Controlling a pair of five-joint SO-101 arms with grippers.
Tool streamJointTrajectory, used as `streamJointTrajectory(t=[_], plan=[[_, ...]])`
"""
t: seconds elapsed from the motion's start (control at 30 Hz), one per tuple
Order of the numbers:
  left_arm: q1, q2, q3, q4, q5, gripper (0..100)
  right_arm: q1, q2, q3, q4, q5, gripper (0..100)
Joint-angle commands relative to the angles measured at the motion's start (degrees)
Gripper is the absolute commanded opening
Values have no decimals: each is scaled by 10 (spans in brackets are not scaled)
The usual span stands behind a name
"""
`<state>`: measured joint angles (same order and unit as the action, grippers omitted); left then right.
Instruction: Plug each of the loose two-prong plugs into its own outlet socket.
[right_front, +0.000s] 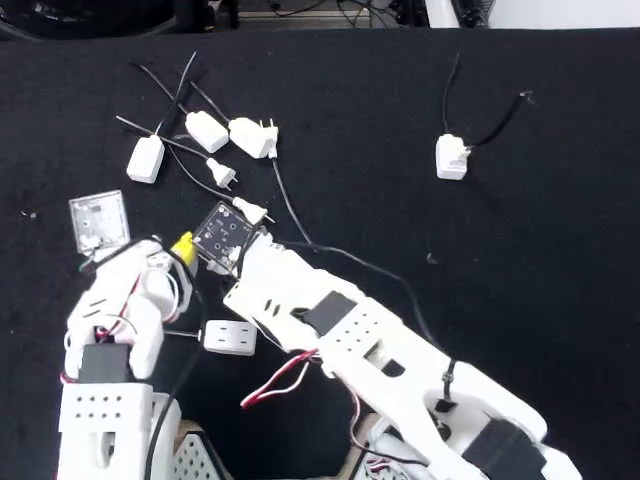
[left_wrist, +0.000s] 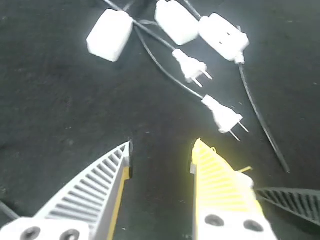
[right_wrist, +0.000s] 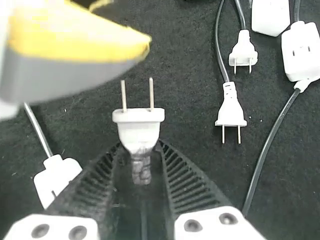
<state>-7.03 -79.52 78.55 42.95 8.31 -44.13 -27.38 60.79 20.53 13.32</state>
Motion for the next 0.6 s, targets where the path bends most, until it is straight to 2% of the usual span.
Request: streamJointTrajectory(t=[0.0, 0.5, 0.57], plan=[[17, -26, -3, -4, 4, 202, -1, 0, -3, -18, -6, 11], [19, -33, 13, -7, 1, 202, -1, -2, -3, -18, -7, 11], [26, -31, 26, -22, -18, 202, -1, -2, -3, -18, -7, 11]])
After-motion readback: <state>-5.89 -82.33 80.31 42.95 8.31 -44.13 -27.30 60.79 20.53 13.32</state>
